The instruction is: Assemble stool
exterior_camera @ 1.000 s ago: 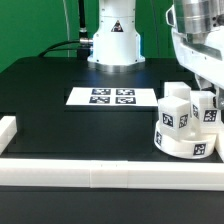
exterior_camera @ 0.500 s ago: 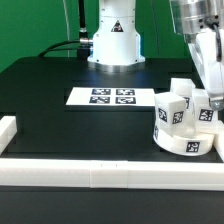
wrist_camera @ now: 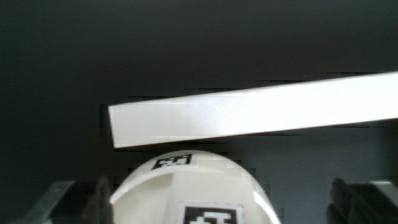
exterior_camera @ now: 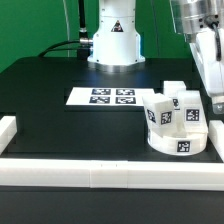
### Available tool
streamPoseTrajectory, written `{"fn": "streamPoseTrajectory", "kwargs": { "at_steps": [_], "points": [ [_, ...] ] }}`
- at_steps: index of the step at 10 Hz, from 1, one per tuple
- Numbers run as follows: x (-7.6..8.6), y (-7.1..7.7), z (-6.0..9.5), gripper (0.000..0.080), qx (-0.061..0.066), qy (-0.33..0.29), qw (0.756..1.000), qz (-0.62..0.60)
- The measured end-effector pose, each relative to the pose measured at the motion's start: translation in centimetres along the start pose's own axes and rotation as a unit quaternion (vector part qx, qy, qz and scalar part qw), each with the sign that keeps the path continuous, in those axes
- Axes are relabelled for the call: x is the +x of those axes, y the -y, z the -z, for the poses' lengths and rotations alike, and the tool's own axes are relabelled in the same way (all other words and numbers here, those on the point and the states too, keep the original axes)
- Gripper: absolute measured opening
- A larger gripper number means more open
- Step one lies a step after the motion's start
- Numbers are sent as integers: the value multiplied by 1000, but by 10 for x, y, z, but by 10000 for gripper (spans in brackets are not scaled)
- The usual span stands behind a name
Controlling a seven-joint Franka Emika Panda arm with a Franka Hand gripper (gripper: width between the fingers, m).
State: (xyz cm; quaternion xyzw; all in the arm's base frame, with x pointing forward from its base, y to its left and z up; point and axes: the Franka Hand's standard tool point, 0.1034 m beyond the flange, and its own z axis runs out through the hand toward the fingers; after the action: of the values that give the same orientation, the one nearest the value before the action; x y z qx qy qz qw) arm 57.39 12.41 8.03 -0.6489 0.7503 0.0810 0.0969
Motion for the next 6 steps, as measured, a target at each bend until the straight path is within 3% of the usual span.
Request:
{"fn": "streamPoseTrajectory", "kwargs": {
  "at_steps": [3,6],
  "points": [
    [-4,4,14,647,11,3,999,36],
    [-4,3,12,649,9,2,995,95]
  ]
}}
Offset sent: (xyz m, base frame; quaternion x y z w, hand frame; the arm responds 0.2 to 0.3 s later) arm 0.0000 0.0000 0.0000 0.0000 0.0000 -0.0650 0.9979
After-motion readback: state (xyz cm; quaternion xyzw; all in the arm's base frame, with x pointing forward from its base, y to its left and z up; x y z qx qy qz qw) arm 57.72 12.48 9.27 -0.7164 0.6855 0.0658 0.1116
